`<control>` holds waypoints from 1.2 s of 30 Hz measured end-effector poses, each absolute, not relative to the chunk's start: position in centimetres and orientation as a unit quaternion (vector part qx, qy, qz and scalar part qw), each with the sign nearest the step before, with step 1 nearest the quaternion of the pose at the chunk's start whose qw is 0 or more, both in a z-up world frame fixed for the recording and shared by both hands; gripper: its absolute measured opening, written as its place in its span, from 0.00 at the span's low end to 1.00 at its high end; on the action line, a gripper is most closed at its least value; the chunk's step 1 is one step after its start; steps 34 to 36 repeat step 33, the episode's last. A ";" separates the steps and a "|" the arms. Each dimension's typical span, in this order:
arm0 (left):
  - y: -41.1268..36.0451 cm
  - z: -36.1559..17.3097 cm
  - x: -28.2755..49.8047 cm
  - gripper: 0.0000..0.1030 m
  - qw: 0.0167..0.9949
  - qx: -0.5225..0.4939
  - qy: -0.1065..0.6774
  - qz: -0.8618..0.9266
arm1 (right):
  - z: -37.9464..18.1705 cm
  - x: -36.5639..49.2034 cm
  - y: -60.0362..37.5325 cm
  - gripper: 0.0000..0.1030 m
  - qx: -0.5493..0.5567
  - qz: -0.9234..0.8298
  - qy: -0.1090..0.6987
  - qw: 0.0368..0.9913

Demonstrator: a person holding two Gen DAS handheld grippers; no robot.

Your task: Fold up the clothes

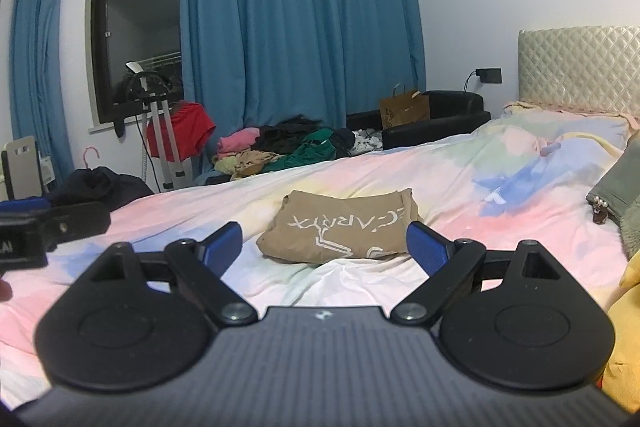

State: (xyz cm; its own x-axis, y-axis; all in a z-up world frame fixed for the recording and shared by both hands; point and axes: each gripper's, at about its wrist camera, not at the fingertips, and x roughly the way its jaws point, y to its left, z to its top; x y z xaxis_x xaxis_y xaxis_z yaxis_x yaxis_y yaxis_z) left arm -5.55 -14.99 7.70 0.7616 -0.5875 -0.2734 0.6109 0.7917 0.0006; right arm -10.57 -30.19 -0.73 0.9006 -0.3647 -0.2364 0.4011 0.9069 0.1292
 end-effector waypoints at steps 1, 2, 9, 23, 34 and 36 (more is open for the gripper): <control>-15.0 7.6 -5.5 1.00 0.938 0.045 0.131 -0.318 | -0.9 -10.7 -30.2 0.88 0.088 -0.200 0.101 0.971; -15.1 7.5 -5.5 1.00 0.938 0.046 0.131 -0.317 | -1.1 -10.8 -30.1 0.88 0.088 -0.203 0.097 0.970; -15.0 7.0 -5.8 1.00 0.941 0.037 0.132 -0.310 | -1.4 -10.3 -30.1 0.88 0.078 -0.213 0.108 0.968; -14.9 6.6 -5.6 1.00 0.944 0.034 0.134 -0.301 | -1.5 -10.0 -29.9 0.88 0.069 -0.217 0.114 0.967; -14.7 6.4 -5.4 1.00 0.944 0.036 0.139 -0.296 | -1.5 -9.8 -30.1 0.88 0.076 -0.219 0.120 0.965; -14.7 6.4 -5.4 1.00 0.944 0.036 0.139 -0.296 | -1.5 -9.8 -30.1 0.88 0.076 -0.219 0.120 0.965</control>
